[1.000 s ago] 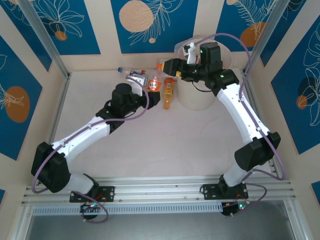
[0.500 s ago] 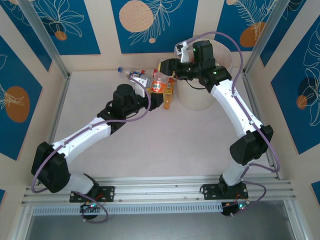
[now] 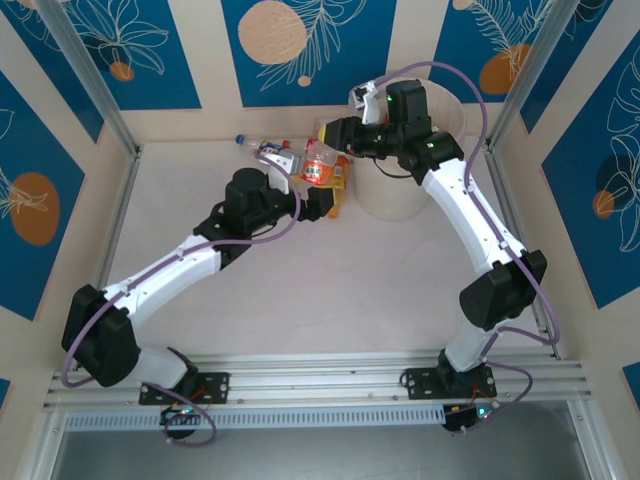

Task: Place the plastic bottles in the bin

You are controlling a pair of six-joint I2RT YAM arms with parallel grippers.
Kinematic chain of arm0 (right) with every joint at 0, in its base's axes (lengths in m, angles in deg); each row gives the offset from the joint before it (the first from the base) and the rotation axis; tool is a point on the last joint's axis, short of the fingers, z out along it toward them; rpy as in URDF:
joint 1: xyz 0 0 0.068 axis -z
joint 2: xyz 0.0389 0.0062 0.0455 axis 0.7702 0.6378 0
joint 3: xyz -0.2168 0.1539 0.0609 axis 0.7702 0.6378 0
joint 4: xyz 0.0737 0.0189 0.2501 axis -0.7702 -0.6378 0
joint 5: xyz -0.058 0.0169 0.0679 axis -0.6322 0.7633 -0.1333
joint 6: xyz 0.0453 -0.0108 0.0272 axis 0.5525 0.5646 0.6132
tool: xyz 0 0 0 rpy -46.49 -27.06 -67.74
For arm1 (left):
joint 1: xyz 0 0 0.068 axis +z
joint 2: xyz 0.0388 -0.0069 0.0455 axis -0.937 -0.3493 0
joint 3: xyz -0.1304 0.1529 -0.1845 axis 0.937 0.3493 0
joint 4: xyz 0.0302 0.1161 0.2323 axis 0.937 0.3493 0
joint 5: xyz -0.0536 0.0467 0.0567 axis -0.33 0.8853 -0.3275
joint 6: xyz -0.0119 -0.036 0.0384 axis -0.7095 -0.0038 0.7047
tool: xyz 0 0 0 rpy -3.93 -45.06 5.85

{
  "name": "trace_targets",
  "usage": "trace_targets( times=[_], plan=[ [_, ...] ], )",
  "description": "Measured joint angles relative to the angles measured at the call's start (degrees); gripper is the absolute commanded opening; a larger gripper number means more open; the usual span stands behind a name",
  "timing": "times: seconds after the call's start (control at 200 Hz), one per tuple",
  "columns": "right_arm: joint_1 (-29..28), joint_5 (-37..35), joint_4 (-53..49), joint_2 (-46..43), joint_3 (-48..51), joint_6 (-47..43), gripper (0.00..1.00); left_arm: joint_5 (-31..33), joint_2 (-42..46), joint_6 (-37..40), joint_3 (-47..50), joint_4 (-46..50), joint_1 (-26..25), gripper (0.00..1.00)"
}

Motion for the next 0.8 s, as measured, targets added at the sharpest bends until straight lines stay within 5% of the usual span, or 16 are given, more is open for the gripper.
trace_targets(
  times=[0.295,0.8],
  plan=[
    [3.5,-4.1,-1.7,0.0,-6.4,-1.9,0.21,2.0,2.6,0.0,0.1,0.1,0.0,1.0],
    [17.5,-13.1,2.0,-0.7,-7.8,-1.7,0.19,4.6,3.2,0.0,1.1,0.6,0.0,1.0]
  ],
)
